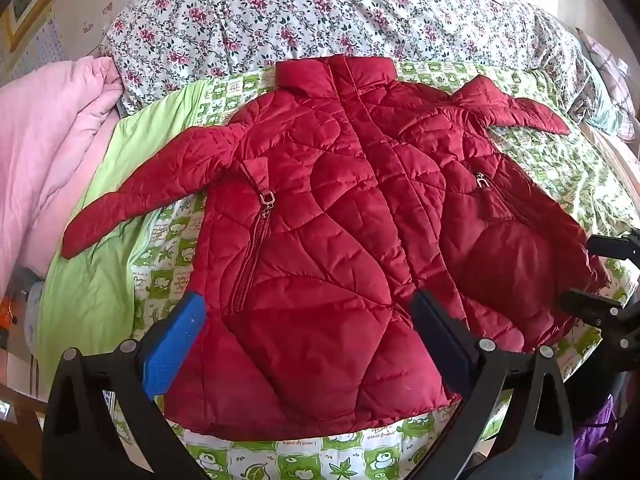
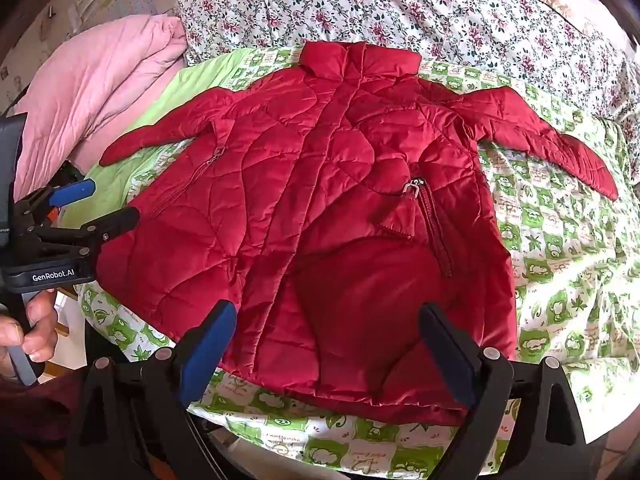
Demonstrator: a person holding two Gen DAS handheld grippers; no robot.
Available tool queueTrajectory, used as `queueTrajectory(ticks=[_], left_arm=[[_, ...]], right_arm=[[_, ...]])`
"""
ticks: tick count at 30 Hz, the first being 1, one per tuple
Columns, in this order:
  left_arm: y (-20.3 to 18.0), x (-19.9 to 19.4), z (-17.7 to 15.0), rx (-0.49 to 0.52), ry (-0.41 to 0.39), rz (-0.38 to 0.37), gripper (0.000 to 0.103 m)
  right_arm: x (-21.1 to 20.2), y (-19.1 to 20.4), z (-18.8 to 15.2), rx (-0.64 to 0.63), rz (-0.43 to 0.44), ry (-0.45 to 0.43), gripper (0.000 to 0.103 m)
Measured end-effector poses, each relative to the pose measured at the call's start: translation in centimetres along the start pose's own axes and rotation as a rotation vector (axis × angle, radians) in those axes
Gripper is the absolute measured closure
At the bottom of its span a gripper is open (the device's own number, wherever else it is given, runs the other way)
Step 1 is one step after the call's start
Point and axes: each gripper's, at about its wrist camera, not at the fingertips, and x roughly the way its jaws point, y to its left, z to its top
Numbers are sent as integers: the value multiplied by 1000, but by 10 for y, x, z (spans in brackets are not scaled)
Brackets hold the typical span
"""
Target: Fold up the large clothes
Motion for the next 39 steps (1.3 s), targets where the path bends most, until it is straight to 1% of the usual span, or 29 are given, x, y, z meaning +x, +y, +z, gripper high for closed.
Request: queueTrajectory(ticks=[6, 7, 8, 15, 16, 19, 24, 26, 28, 29, 36, 37, 39], left_arm=[[4, 1, 0, 0, -3, 1, 1], [-2, 2, -3, 3, 2, 0, 1], [-2, 3, -4, 3, 2, -1, 1], [-3, 5, -6, 6, 0, 2, 1], [-2, 0, -1, 9, 0, -2, 1], [-2, 0, 0, 6, -6, -4, 1], [-2, 0, 0, 6, -9, -5, 1], [-2, -1, 1, 5, -12, -6, 1], [-2, -1, 1, 2, -20, -8, 1], [-2, -1, 0, -2, -31, -11, 1], [-3, -1, 1, 11, 0, -3, 1], [-3, -1, 1, 11, 3, -2, 1], [-3, -1, 1, 11, 11, -4, 1]], right_arm=[[0, -1, -2, -2, 7, -2, 10], [0, -1, -2, -3, 8, -3, 10], [-2, -2, 2, -2, 4, -4, 10], [-3, 3, 3, 1, 5, -9, 10], [-4, 3, 2, 2, 6, -17, 10], [-3, 3, 2, 1, 7, -8, 10], [-3, 3, 2, -1, 12, -18, 10], [-5, 3, 2, 3, 25, -44, 10], [-4, 4, 2, 2, 29, -50, 10], [-6, 3, 2, 9, 46, -76, 10], [-7, 4, 3, 4, 36, -55, 10], [-5, 4, 3, 0, 23, -22, 10], [-5, 4, 3, 0, 20, -14, 10]])
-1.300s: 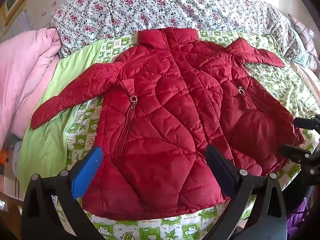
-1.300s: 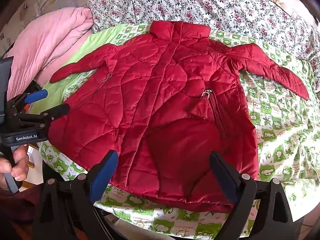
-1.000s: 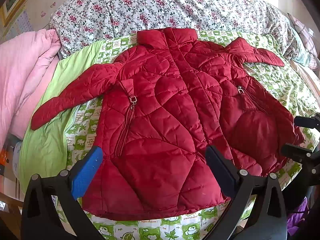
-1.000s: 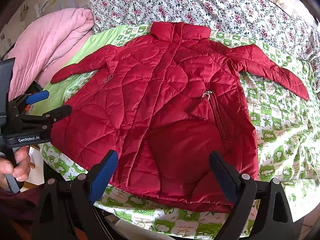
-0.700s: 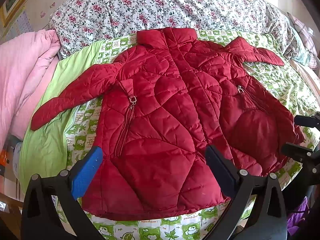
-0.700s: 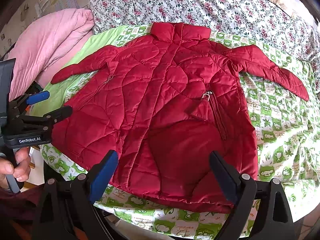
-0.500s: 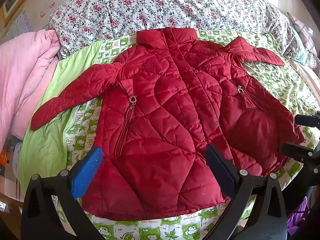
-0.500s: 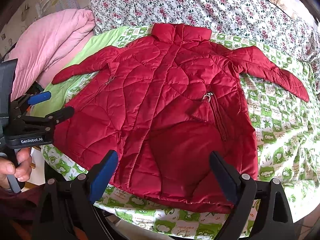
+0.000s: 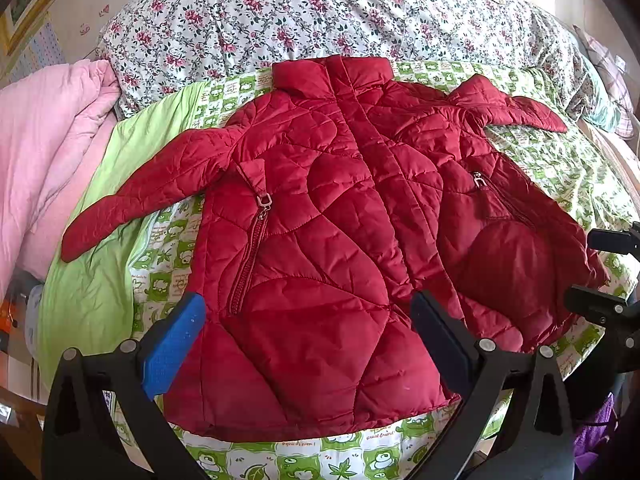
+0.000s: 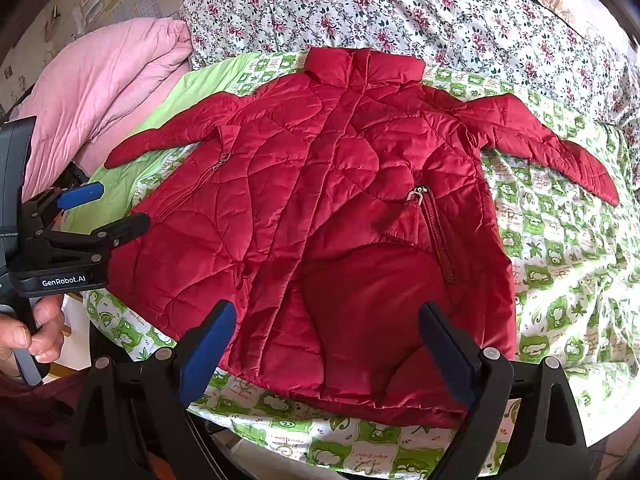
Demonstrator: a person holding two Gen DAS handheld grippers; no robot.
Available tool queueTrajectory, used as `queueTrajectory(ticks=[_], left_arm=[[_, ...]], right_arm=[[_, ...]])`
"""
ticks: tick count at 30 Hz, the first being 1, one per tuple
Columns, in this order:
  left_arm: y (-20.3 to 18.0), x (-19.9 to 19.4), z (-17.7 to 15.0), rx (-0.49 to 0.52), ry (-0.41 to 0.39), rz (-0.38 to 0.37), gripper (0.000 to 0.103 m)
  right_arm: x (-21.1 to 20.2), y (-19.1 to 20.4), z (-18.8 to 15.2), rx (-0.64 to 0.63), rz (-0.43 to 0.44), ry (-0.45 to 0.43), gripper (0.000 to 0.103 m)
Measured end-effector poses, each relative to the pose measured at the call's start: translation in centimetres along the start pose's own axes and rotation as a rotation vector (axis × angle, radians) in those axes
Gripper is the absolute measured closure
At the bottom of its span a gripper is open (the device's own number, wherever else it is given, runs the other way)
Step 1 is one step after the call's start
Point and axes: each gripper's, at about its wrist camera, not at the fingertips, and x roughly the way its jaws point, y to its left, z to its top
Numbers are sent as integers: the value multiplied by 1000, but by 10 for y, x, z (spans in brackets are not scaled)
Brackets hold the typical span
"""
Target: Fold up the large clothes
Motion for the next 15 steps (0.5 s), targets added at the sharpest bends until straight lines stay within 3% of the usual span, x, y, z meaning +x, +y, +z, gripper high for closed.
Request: queueTrajectory(ticks=[15], left_arm=[[-1, 5, 2, 2, -29, 5, 1]], right_arm=[[2, -3, 5, 2, -3, 14, 10]])
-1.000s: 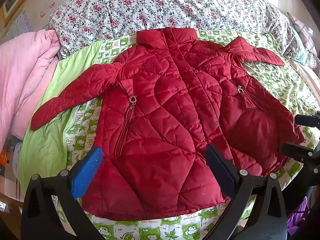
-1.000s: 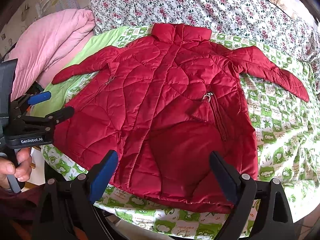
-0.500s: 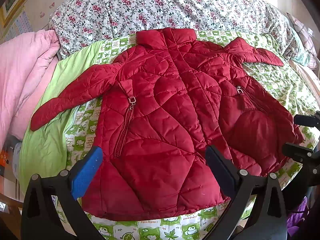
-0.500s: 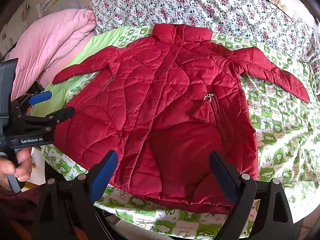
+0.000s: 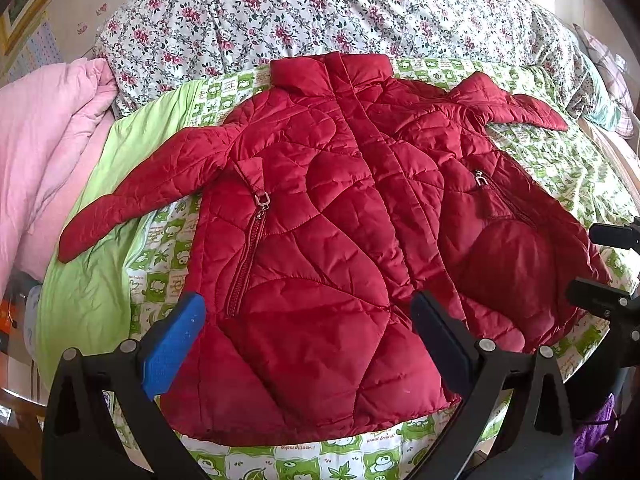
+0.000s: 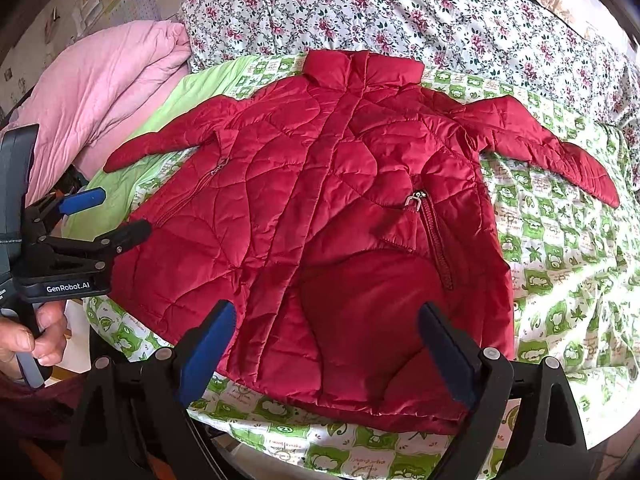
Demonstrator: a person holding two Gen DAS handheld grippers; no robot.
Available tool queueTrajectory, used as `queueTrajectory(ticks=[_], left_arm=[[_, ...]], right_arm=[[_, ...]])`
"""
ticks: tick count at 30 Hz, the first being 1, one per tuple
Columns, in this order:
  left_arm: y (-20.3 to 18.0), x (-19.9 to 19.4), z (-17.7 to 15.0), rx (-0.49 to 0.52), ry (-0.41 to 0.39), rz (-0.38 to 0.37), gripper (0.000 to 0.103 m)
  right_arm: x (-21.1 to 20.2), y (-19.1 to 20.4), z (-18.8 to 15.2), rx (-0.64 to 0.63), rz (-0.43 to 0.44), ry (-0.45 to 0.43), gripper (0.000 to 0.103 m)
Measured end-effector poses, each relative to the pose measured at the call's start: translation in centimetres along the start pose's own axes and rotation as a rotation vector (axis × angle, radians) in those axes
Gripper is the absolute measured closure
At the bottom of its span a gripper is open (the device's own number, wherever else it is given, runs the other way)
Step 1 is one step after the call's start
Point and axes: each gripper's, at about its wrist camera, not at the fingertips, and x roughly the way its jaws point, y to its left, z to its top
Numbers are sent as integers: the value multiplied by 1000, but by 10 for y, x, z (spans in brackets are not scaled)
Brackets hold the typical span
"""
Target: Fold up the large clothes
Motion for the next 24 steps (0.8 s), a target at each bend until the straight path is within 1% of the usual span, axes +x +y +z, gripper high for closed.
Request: queueTrajectory(ticks=[4, 9, 11, 13, 15, 18, 21, 23, 24], left_arm=[[1, 5, 1, -4, 32, -14, 1], [5, 13, 3, -15, 56, -36, 1], [7, 18, 4, -28, 71, -61, 1], [10, 21, 7, -46, 74, -102, 1], [11, 25, 11, -51, 77, -98, 1], [15, 31, 15, -57, 73, -64, 1], [20, 41, 20, -69, 103, -43, 1], [26, 47, 23, -96, 112, -67, 1], [28, 48, 25, -104, 107, -83, 1]], right_arm=[[1, 0, 1, -20, -17, -26, 10], [7, -7, 4, 1, -7, -21, 10], [9, -11, 5, 12, 1, -19, 10], [13, -18, 7, 31, 8, -18, 10], [17, -26, 9, 53, 12, -19, 10], [19, -40, 14, 90, 25, -28, 10], [19, -58, 21, 137, 41, -45, 10], [17, -72, 26, 170, 43, -61, 10], [17, -82, 29, 189, 23, -71, 10]])
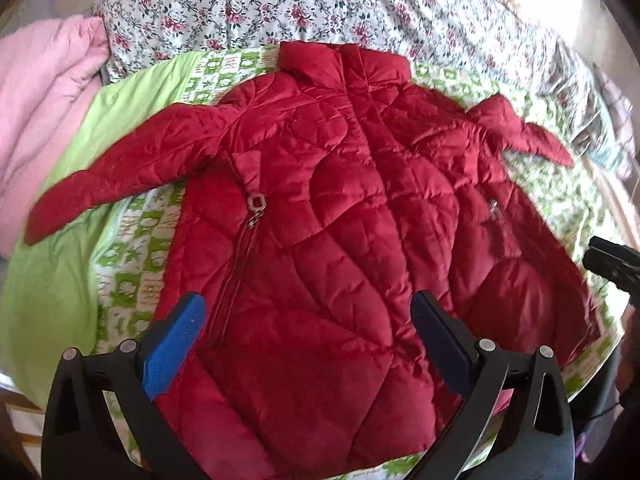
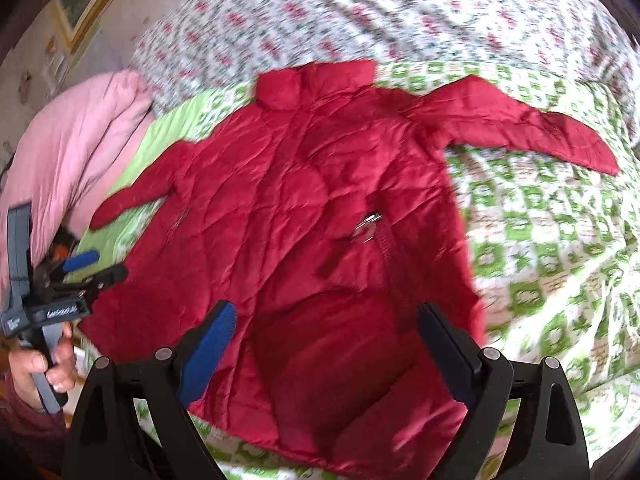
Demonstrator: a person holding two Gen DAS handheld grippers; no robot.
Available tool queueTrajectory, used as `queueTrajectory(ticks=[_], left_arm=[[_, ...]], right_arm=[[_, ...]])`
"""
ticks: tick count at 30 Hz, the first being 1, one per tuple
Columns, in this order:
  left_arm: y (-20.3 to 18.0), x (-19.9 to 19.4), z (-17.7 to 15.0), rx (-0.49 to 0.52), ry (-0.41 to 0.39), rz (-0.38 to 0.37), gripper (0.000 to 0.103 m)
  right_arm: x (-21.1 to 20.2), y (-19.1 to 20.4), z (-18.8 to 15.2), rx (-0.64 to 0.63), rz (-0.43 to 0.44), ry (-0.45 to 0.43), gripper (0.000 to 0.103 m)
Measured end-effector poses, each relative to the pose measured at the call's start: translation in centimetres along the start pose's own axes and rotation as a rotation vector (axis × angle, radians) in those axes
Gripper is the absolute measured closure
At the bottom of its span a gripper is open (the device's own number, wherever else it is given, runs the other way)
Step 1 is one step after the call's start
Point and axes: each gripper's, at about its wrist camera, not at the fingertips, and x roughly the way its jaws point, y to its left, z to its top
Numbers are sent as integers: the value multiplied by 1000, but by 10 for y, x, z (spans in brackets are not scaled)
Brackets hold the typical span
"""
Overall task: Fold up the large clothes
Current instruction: 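Grasp the red jacket sleeve cuff with the right tool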
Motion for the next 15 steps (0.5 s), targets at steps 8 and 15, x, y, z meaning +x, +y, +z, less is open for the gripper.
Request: queueTrajectory(ticks=[8, 15], left_arm=[[5, 10, 22, -52, -68, -57, 1], [14, 26, 41, -97, -33, -21, 1]], right_arm=[[6, -61, 31, 126, -23, -31, 10], [13, -115, 59, 209, -68, -79, 10]])
